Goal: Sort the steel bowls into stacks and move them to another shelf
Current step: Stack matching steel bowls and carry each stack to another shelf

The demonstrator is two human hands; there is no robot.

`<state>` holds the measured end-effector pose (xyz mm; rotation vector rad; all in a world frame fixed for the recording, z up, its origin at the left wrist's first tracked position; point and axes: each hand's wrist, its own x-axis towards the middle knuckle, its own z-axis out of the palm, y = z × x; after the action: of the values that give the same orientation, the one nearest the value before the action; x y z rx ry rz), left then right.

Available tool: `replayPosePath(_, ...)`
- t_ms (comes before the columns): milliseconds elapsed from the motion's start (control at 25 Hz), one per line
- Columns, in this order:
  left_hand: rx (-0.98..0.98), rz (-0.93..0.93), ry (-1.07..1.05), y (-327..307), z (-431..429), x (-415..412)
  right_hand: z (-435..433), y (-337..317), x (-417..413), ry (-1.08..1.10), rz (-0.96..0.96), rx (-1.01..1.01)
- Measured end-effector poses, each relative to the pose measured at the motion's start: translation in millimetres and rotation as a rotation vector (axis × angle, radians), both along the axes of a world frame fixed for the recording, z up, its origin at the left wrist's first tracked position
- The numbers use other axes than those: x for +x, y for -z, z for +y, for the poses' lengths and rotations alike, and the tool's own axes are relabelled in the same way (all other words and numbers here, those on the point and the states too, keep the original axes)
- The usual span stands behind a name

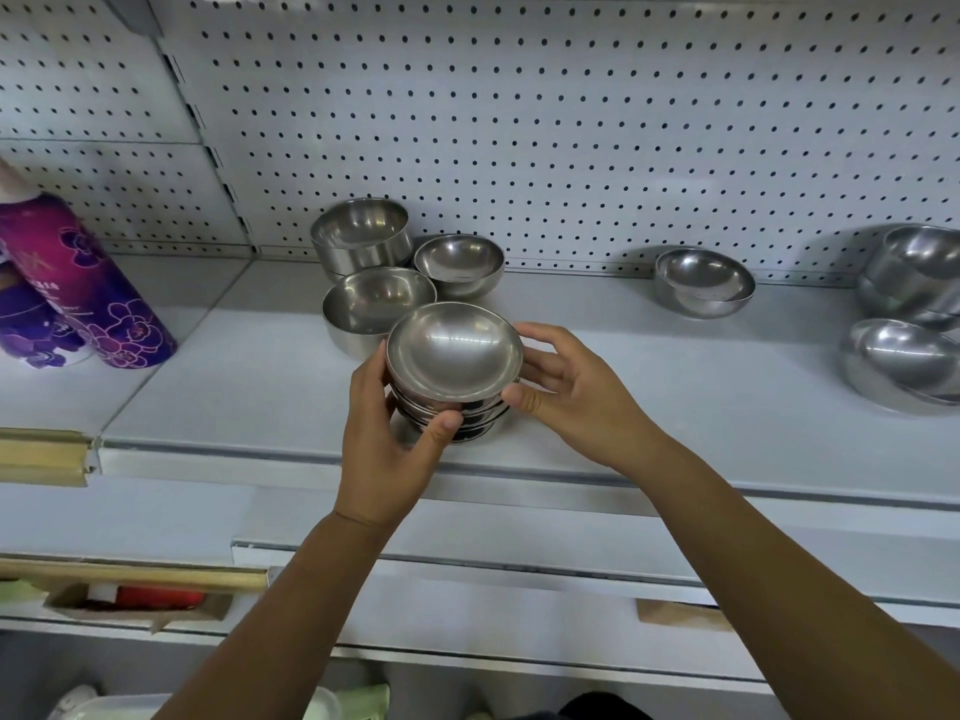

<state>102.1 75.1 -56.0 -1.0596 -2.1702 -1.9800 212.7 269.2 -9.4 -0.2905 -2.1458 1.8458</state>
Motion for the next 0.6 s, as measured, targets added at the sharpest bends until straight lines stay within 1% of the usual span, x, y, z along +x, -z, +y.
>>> replayPosePath(120,0.014,-0.048,0.007,-4,12,13,13,-3,8,0.024,0.023,-0.024)
replayPosePath(320,0.045,-0.102,0.024,-13,58,38,54,-13,29,0.068,0.037,-0.020)
replayPosePath(600,-0.002,-0.142,0.042,-14,123,60,115,-6,55,0.111,0.020,-0.015)
